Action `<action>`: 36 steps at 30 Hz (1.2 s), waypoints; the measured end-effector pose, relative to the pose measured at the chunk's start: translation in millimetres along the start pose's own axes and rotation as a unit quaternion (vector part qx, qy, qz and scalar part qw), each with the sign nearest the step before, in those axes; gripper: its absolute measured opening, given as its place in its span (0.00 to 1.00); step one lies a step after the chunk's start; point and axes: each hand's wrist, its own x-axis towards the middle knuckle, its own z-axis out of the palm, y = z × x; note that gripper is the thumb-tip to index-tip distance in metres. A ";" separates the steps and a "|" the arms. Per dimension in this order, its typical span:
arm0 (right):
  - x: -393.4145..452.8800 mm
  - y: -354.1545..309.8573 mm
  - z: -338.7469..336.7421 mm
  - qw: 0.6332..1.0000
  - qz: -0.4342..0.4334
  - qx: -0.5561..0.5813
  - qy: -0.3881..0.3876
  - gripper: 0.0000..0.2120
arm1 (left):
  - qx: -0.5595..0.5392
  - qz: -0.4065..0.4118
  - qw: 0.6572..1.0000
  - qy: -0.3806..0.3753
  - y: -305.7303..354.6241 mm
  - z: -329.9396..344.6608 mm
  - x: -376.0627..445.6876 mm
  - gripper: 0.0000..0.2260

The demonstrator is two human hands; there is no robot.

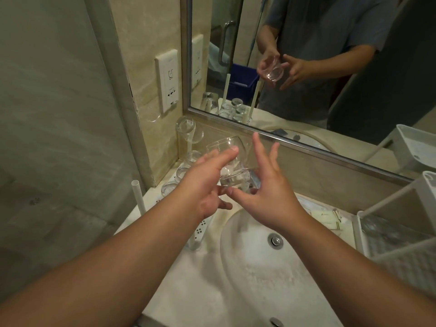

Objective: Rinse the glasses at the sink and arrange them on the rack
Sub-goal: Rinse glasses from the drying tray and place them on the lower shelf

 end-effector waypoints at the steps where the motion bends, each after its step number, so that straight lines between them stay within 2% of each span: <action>1: -0.3 3.4 0.5 1.000 0.011 0.001 -0.003 0.54 | 0.005 0.009 1.000 0.003 -1.5 1.5 -0.5 0.39; 7: 1.5 23.9 1.3 0.998 0.021 0.032 -0.040 0.59 | 0.035 0.087 0.996 0.006 -16.3 8.4 3.2 0.33; 10: 0.3 30.5 0.8 0.998 0.011 0.061 -0.030 0.54 | 0.035 0.123 0.992 -0.003 -21.3 12.9 3.3 0.33; 15: -3.3 34.7 -3.4 0.993 0.026 0.103 0.044 0.45 | 0.061 0.172 0.983 -0.022 -30.9 18.8 6.3 0.35; 20: -11.7 45.5 -10.3 0.989 0.036 0.107 0.095 0.39 | 0.090 0.172 0.979 -0.069 -42.7 30.3 8.0 0.33; 36: -95.1 134.7 -71.1 0.972 0.136 0.106 0.161 0.44 | 0.211 0.112 0.955 -0.177 -115.8 125.1 10.7 0.32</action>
